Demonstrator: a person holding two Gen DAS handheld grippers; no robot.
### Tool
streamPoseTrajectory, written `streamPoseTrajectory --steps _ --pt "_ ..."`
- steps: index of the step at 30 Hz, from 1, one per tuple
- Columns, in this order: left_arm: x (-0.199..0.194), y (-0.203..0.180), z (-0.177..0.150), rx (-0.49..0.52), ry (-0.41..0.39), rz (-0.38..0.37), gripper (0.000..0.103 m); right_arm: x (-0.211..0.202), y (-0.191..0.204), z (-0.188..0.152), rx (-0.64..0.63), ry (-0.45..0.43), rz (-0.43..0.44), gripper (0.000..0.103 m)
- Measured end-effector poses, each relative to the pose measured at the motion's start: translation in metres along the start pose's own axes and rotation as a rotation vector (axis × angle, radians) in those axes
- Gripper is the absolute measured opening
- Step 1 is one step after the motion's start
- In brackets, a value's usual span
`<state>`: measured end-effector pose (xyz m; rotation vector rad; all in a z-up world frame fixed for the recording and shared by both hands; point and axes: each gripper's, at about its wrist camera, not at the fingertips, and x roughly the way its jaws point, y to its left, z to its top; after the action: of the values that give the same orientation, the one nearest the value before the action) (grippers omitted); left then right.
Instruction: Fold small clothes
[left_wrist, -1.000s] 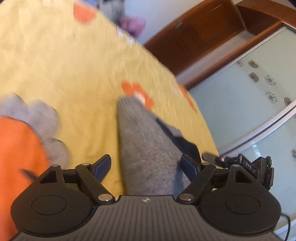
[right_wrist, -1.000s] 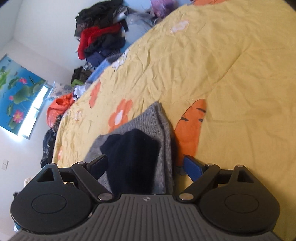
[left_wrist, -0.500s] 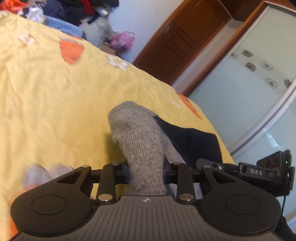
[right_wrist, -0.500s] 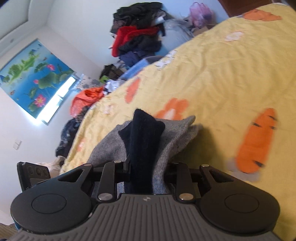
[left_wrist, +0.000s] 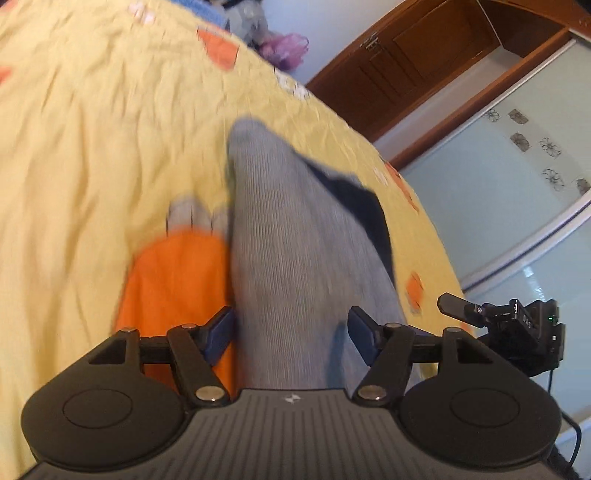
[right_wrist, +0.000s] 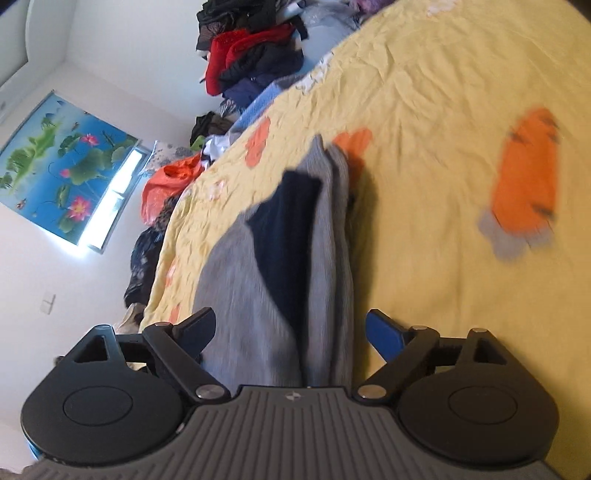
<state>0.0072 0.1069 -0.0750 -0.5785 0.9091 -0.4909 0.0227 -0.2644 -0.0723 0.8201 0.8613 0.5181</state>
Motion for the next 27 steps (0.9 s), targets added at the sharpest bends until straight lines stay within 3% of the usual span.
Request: streamPoseTrajectory --steps 4,5,6,7,8,9,12,15,18,20,22,24,25,26,27 --pt "-0.004 -0.006 -0.021 -0.009 -0.029 -0.019 0.066 -0.005 0.001 -0.036 0.012 0.083 0.010 0.084" --pt "-0.003 -0.008 -0.021 -0.007 -0.031 -0.012 0.058 -0.003 0.004 -0.044 -0.003 0.085 0.013 0.082" --pt "0.001 -0.011 -0.020 0.001 -0.023 -0.002 0.041 -0.002 0.008 -0.049 -0.029 0.085 0.015 0.081" --pt "0.003 -0.012 -0.019 0.014 -0.006 0.020 0.016 0.000 0.012 -0.053 -0.053 0.086 0.006 0.068" --pt "0.004 -0.011 -0.017 0.020 0.000 0.034 0.016 0.004 0.015 -0.055 -0.072 0.100 -0.021 0.040" --pt "0.001 -0.011 -0.017 0.017 0.001 0.038 0.015 0.009 0.016 -0.056 -0.079 0.125 -0.039 0.028" --pt "-0.016 -0.022 -0.019 0.083 -0.013 0.071 0.012 0.002 0.025 -0.062 -0.115 0.141 -0.013 0.028" --pt "-0.022 -0.022 -0.034 0.113 0.038 0.089 0.013 -0.013 0.028 -0.070 -0.122 0.160 0.022 0.028" --pt "-0.020 -0.024 -0.048 0.223 0.012 0.144 0.019 -0.011 0.013 -0.080 -0.122 0.177 -0.023 0.025" --pt "-0.030 -0.035 -0.043 0.288 -0.015 0.199 0.027 -0.015 0.010 -0.078 -0.062 0.166 0.011 0.046" --pt "-0.051 -0.056 -0.037 0.394 -0.122 0.266 0.030 -0.026 0.019 -0.070 -0.060 0.151 0.015 0.066" --pt "-0.066 -0.080 -0.033 0.548 -0.279 0.329 0.052 -0.046 0.031 -0.055 -0.117 0.027 0.020 0.068" --pt "-0.066 -0.091 -0.032 0.606 -0.350 0.366 0.074 -0.053 0.036 -0.044 -0.140 -0.027 0.005 0.068" --pt "-0.061 -0.100 -0.031 0.649 -0.406 0.387 0.081 -0.055 0.043 -0.031 -0.162 -0.091 -0.029 0.068" --pt "-0.051 -0.106 -0.029 0.676 -0.423 0.388 0.081 -0.053 0.051 -0.018 -0.177 -0.149 -0.055 0.068"
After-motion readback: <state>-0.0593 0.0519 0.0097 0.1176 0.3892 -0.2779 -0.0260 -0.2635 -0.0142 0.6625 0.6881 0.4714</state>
